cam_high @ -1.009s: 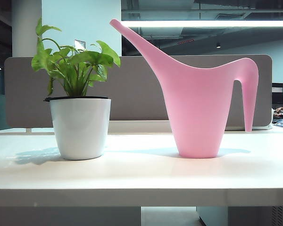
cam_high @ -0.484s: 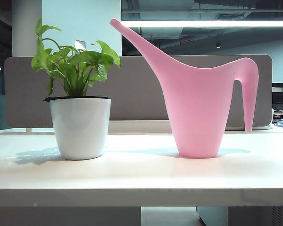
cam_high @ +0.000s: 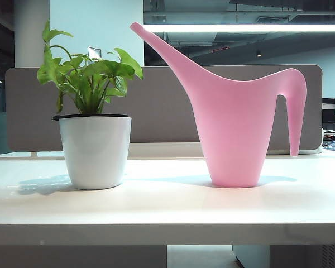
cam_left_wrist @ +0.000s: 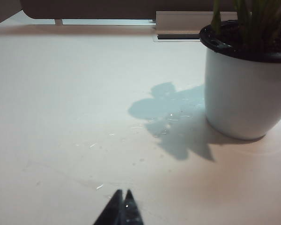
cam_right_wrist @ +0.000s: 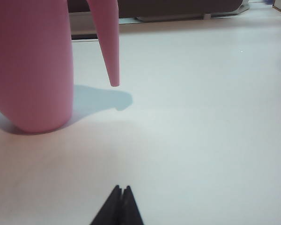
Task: Pick up the watering can from the table, water the potted plant, and put the can back.
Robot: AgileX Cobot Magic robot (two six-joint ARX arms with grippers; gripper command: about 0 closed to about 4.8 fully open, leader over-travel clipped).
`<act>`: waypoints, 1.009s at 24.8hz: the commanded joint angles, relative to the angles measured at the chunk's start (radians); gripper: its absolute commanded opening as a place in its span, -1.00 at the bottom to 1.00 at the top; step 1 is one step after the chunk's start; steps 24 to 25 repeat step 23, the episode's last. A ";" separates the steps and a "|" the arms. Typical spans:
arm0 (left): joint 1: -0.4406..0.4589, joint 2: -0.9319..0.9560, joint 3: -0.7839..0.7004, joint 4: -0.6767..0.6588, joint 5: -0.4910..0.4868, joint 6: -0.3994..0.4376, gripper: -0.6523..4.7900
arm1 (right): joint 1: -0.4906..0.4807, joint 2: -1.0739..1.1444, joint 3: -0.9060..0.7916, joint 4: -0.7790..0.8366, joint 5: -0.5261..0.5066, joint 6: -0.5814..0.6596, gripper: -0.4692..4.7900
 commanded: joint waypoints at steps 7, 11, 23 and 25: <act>0.000 0.000 0.002 -0.009 -0.053 0.002 -0.78 | -0.001 -0.001 -0.008 0.007 0.000 -0.003 -0.84; 0.000 0.000 0.002 -0.018 -0.055 0.009 -0.78 | -0.001 -0.001 -0.008 0.007 0.000 -0.003 -0.84; -0.060 0.000 0.002 -0.017 -0.053 0.009 -0.78 | -0.001 -0.001 -0.008 0.007 0.000 -0.003 -0.84; -0.060 0.000 0.002 -0.017 -0.053 0.009 -0.78 | -0.001 -0.001 -0.008 0.007 0.000 -0.003 -0.84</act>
